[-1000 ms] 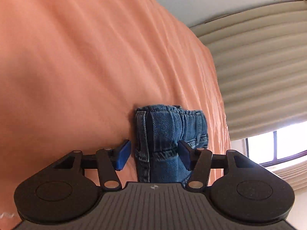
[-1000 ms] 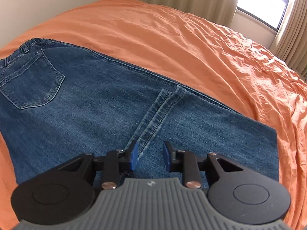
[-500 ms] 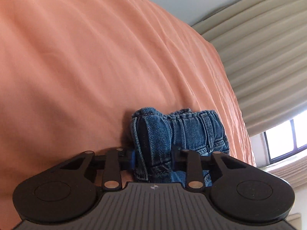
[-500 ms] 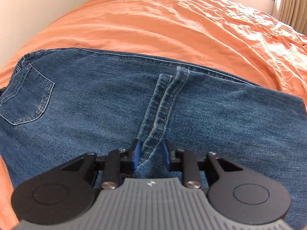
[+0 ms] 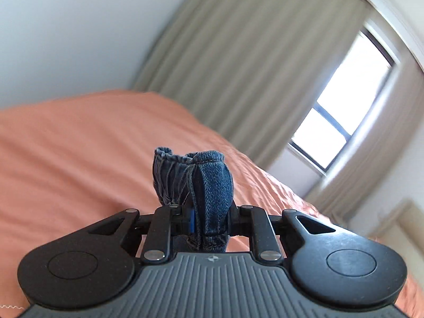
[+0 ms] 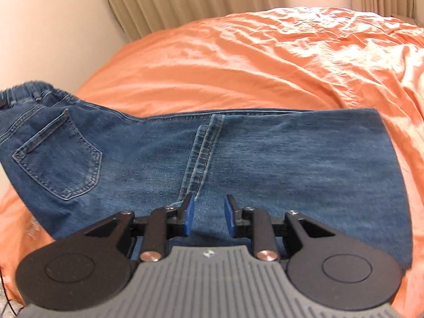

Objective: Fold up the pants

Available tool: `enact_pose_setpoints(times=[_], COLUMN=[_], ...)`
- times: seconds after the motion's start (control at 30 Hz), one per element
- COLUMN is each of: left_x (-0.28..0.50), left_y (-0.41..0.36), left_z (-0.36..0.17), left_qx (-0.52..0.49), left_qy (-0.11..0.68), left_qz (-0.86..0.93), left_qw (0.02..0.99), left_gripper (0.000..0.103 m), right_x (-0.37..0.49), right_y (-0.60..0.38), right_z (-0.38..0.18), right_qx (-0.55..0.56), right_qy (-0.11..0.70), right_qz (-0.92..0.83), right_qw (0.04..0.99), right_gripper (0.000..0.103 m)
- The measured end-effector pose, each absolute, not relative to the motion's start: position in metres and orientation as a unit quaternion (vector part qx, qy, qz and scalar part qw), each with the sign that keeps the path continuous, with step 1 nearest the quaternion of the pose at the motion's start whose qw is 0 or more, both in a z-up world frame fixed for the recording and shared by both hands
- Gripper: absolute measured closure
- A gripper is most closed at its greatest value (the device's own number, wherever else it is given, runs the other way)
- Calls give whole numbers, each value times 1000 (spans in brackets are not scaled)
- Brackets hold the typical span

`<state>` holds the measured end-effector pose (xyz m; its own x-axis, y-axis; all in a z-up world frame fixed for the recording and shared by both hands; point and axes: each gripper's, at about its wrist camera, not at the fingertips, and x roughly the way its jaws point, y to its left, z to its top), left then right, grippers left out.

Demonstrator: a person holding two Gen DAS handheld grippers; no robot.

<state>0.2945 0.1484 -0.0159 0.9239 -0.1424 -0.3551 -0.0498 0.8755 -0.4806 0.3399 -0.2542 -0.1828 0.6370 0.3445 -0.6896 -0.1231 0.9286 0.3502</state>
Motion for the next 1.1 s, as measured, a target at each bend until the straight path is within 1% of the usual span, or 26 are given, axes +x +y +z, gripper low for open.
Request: enact_pose_setpoints(times=[0.1, 0.2, 0.33, 0.4, 0.5, 0.6, 0.63, 0.7, 0.73, 0.77, 0.8, 0.83, 0.9, 0.97, 1.03, 1.1], left_x=[294, 289, 283, 285, 284, 268, 268, 273, 278, 283, 287, 294, 303, 304, 304, 306], left_y=[79, 15, -56, -86, -120, -133, -131, -120, -114, -106, -99, -95, -82, -69, -58, -47], left_z=[0, -9, -44, -70, -106, -132, -135, -140, -140, -141, -139, -140, -137, -128, -114, -101], left_qx=[-162, -92, -23, -2, 24, 45, 33, -8, -39, -73, -104, -140, -197, -225, -223, -199], left_qy=[196, 209, 238, 271, 330, 378, 395, 436, 447, 456, 462, 470, 481, 472, 455, 442], left_qz=[-44, -67, -95, -110, -131, -141, -152, -178, -193, -209, -220, -229, -237, -250, -247, -230], left_qw=[966, 971, 966, 956, 934, 914, 905, 882, 872, 862, 853, 841, 821, 815, 826, 844], left_gripper=[82, 82, 82, 82, 82, 81, 77, 66, 52, 35, 31, 28, 28, 28, 28, 28], right_x=[318, 296, 272, 260, 248, 240, 238, 235, 234, 234, 235, 236, 239, 243, 250, 263], right_y=[-271, -289, -309, -320, -337, -349, -351, -353, -354, -353, -351, -350, -345, -341, -336, -330], right_z=[-175, -170, -168, -170, -177, -186, -188, -191, -192, -192, -192, -191, -189, -183, -179, -176], right_qx=[153, 166, 163, 159, 171, 185, 185, 188, 189, 191, 192, 195, 200, 206, 212, 224], right_qy=[394, 388, 380, 378, 385, 393, 395, 396, 396, 395, 393, 391, 387, 380, 377, 377], right_qz=[129, 124, 116, 107, 95, 84, 82, 83, 84, 87, 89, 92, 99, 109, 120, 132], right_qw=[897, 898, 903, 906, 902, 897, 896, 895, 895, 894, 895, 895, 895, 895, 893, 889], right_gripper=[81, 81, 81, 81, 81, 81, 81, 81, 81, 81, 81, 81, 81, 81, 79, 64])
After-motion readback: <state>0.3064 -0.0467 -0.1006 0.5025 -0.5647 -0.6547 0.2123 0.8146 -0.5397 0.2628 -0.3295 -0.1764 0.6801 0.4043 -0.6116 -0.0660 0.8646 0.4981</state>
